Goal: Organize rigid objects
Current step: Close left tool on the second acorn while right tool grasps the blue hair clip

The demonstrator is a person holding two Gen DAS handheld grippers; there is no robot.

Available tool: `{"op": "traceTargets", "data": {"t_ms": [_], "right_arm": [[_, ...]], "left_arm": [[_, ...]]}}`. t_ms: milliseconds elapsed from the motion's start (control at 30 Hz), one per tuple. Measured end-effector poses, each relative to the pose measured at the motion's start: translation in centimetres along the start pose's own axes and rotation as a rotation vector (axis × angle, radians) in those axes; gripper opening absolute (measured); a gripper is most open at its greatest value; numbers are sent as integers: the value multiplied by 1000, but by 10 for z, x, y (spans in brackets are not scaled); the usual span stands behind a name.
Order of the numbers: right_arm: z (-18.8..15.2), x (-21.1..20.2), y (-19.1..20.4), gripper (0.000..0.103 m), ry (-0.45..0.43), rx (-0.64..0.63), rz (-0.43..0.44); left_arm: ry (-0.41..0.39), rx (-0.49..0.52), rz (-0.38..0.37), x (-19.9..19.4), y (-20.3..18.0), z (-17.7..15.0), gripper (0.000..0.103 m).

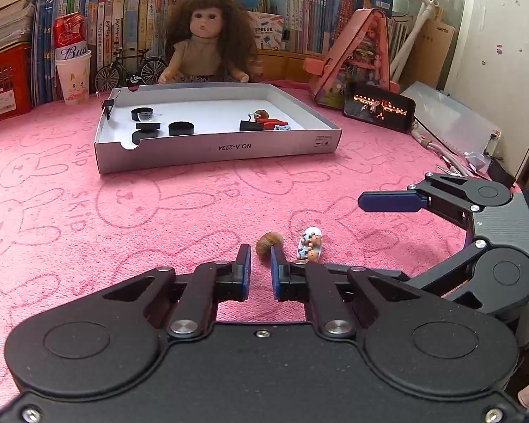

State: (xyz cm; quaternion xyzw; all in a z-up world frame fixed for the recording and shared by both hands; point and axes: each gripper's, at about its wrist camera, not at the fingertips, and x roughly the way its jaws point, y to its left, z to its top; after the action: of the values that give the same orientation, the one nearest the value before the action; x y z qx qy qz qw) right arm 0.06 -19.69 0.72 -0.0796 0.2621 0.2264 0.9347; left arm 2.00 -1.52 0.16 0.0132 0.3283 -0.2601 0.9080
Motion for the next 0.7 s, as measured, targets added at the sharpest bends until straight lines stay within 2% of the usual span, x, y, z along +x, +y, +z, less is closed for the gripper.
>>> {"op": "traceTargets", "data": {"t_ms": [100,433,700], "right_arm": [[0,4,2,89,6,-6,18],[2,14,4,57,31,-13,76],[1,13,4,41,22,4,101]], "left_arm": [[0,-3,2,1,0,0,11],[-3,11,22,5,-2,0,12],[-7,8,43,9,0,1,12]]}}
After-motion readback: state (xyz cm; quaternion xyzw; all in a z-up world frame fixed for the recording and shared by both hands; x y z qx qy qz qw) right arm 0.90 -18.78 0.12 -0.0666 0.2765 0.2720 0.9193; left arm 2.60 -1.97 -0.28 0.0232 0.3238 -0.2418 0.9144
